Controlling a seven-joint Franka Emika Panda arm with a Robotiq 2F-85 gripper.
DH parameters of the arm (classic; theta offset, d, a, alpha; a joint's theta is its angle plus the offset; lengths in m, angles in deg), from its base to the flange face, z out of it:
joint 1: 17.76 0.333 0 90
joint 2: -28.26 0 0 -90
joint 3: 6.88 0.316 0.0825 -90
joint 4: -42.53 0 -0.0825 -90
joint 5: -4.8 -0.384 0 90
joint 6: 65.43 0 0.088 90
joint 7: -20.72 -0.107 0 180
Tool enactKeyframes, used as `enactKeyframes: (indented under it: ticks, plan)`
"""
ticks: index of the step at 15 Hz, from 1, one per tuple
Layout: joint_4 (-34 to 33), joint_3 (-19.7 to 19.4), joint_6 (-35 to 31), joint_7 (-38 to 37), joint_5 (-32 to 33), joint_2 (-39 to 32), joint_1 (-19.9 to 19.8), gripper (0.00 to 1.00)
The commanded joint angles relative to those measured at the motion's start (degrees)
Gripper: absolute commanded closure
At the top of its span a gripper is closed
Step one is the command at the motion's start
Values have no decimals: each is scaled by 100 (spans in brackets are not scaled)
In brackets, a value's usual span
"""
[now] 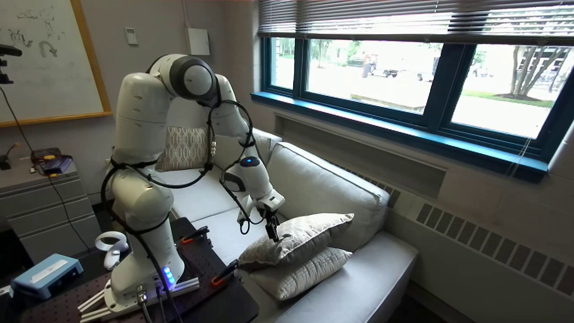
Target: Move the big pillow to the right side of the couch
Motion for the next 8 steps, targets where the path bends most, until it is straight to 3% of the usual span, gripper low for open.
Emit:
enactKeyframes:
  ticks: [1,8]
  plan:
    - [20,9,-338,-195,-49,-106,680,0]
    - [-236,-220,-306,239,-353,-310,1928,0]
